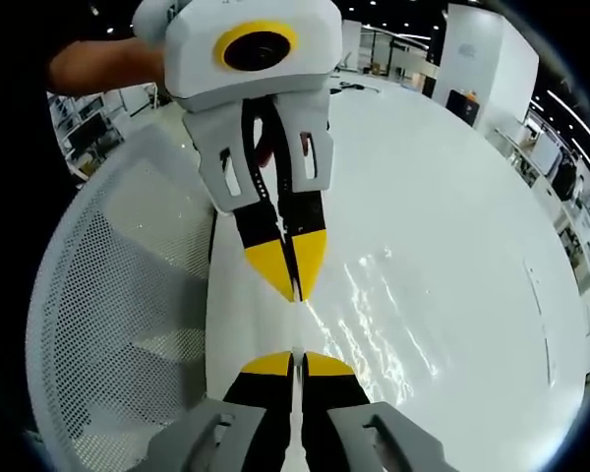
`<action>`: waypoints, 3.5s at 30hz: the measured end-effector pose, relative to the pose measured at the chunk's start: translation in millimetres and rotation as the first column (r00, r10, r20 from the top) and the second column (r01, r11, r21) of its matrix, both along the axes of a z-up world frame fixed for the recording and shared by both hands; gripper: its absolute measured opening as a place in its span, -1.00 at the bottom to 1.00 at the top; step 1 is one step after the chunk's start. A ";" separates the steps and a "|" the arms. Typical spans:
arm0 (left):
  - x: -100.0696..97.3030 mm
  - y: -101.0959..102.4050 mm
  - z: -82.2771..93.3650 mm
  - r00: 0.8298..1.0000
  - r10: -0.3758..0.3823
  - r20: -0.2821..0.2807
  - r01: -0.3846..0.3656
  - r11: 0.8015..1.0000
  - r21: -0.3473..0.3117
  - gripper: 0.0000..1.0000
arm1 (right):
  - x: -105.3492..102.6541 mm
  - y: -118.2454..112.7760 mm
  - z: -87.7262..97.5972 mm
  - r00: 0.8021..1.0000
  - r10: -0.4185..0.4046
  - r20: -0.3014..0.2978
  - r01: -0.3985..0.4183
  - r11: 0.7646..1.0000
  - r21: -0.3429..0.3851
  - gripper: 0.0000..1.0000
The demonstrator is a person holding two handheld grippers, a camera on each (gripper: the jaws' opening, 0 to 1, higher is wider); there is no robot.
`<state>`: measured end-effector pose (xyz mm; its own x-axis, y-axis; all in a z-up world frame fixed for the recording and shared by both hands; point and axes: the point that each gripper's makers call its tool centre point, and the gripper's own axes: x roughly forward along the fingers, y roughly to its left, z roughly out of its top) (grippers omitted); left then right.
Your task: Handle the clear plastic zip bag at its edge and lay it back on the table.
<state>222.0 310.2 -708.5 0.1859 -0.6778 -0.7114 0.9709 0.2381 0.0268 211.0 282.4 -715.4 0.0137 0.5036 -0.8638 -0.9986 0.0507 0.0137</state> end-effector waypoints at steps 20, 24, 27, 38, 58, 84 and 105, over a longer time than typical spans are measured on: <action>0.0 5.1 -2.1 1.000 0.017 -0.012 -0.017 1.000 0.003 -1.00 | 0.0 -8.1 -3.7 1.000 -0.013 -0.005 0.013 1.000 -0.006 -1.00; -0.2 6.4 -3.1 1.000 0.022 -0.019 -0.022 1.000 0.005 -1.00 | -0.1 -9.6 -3.9 1.000 -0.014 -0.005 0.014 1.000 -0.009 -1.00; -0.6 7.1 -3.7 1.000 0.021 -0.018 -0.021 1.000 0.005 -1.00 | -0.3 -11.8 -3.9 1.000 -0.017 -0.006 0.017 1.000 -0.010 -1.00; 1.2 10.6 -6.2 0.999 0.025 -0.021 -0.025 1.000 0.009 -1.00 | 1.4 -16.4 -6.8 0.999 -0.031 -0.012 0.031 0.999 -0.012 -1.00; 0.7 13.7 -7.3 0.999 0.032 -0.019 -0.032 0.999 0.012 -1.00 | 2.3 -28.5 -11.1 0.999 -0.052 -0.015 0.052 0.998 -0.017 -1.00; 1.0 15.4 -9.9 0.999 0.034 -0.019 -0.033 0.999 0.018 -1.00 | 4.2 -46.4 -16.2 0.996 -0.088 -0.022 0.088 0.996 -0.029 -1.00; 2.6 16.9 -12.0 0.999 0.035 -0.020 -0.034 0.999 0.025 -1.00 | 4.0 -60.0 -19.9 0.994 -0.103 -0.028 0.102 0.994 -0.051 -1.00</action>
